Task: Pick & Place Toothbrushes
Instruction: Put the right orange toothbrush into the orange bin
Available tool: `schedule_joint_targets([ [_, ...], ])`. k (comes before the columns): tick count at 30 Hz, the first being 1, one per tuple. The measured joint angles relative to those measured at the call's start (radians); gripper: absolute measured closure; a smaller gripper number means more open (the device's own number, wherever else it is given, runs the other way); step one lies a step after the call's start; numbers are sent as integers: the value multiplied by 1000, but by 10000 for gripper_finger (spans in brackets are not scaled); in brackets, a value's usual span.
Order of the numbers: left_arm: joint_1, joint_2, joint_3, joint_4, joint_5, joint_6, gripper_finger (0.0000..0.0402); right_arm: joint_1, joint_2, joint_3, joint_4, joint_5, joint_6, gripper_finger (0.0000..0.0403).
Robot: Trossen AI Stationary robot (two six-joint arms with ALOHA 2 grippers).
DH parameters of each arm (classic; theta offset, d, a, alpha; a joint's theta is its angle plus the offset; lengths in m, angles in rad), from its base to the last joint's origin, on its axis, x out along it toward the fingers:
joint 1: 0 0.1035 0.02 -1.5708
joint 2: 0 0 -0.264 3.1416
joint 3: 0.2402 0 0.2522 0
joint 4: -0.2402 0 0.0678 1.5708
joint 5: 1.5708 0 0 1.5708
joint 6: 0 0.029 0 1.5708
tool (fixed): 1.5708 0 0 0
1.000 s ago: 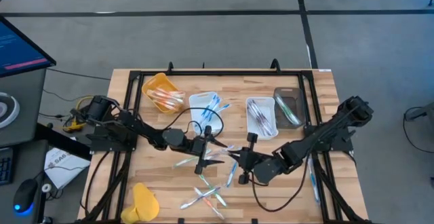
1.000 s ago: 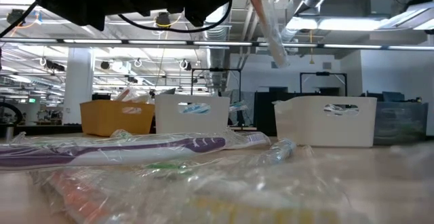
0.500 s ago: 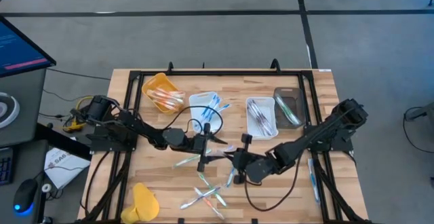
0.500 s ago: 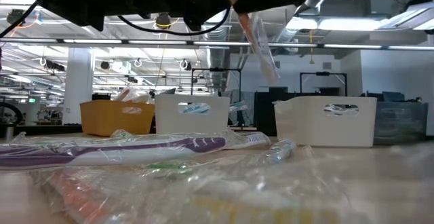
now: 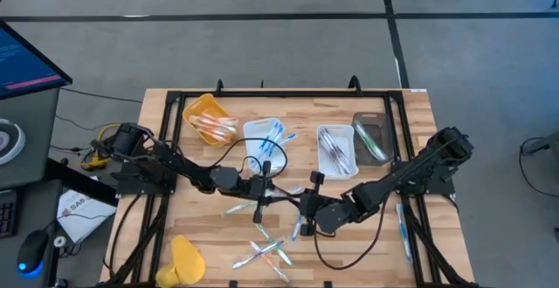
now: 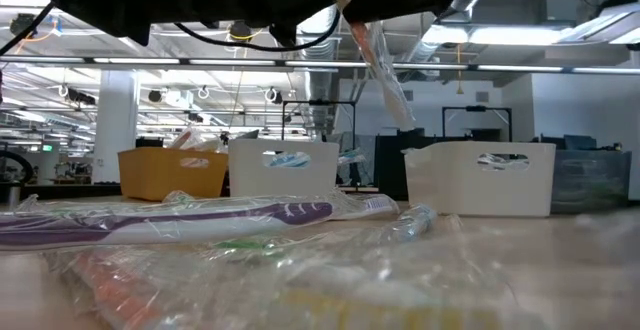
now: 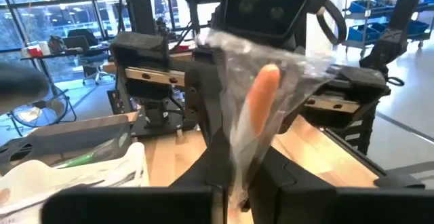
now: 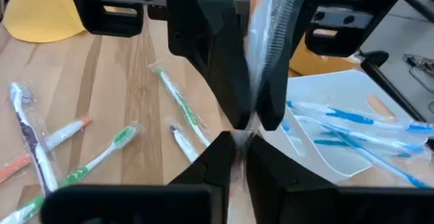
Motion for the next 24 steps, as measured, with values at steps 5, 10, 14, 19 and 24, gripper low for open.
schedule_joint_targets([
  [5,0,0,0,-14,-27,4,382,0,1,0,-1,-3,25,314],
  [10,-2,-21,0,-63,-36,34,385,9,-2,0,-8,-16,61,236],
  [14,-11,-147,0,-268,-62,67,385,45,-6,1,-37,-49,52,190],
  [19,-11,-390,0,-608,-89,86,385,91,-10,1,-51,-53,25,160],
  [24,-1,-634,1,-971,-231,92,385,105,-10,1,-58,-52,11,158],
])
